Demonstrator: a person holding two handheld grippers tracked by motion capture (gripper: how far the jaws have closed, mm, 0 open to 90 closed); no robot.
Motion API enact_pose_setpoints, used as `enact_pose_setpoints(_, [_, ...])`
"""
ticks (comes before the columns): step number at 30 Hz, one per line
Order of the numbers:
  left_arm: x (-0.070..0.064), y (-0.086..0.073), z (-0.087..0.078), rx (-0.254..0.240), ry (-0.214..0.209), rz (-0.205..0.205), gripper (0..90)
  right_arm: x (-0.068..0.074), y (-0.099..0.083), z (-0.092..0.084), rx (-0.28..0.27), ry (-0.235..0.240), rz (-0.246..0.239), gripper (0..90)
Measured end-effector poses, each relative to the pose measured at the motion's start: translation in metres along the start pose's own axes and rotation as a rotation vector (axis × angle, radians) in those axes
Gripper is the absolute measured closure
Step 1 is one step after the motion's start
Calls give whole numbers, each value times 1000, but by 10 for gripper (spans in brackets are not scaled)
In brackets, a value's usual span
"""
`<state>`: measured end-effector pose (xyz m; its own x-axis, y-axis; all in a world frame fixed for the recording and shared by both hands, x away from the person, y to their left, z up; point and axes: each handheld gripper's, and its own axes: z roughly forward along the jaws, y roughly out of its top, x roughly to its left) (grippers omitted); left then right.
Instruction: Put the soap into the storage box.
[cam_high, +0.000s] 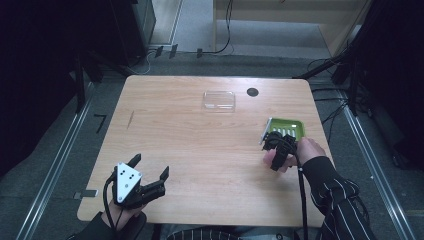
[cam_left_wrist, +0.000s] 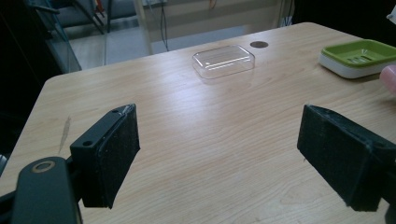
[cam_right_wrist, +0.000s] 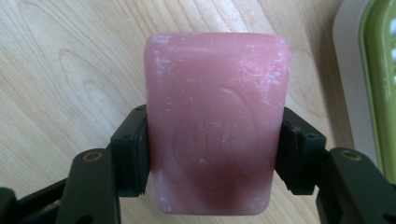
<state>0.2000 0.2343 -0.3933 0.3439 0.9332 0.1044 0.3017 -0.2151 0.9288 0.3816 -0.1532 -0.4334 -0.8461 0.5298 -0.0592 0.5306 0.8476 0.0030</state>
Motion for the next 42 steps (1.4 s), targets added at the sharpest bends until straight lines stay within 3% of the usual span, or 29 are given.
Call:
enact_pose_setpoints(8, [0, 0, 0, -1, 1, -3, 134, -6, -3, -6, -10, -1, 2, 387])
enact_pose_setpoints(31, [1, 0, 0, -1, 0, -6, 133, -30, -13, -19, -22, -12, -54, 387])
enact_pose_setpoints(42, [1, 0, -1, -1, 3, -6, 134, -40, -16, -23, -35, -12, -49, 387])
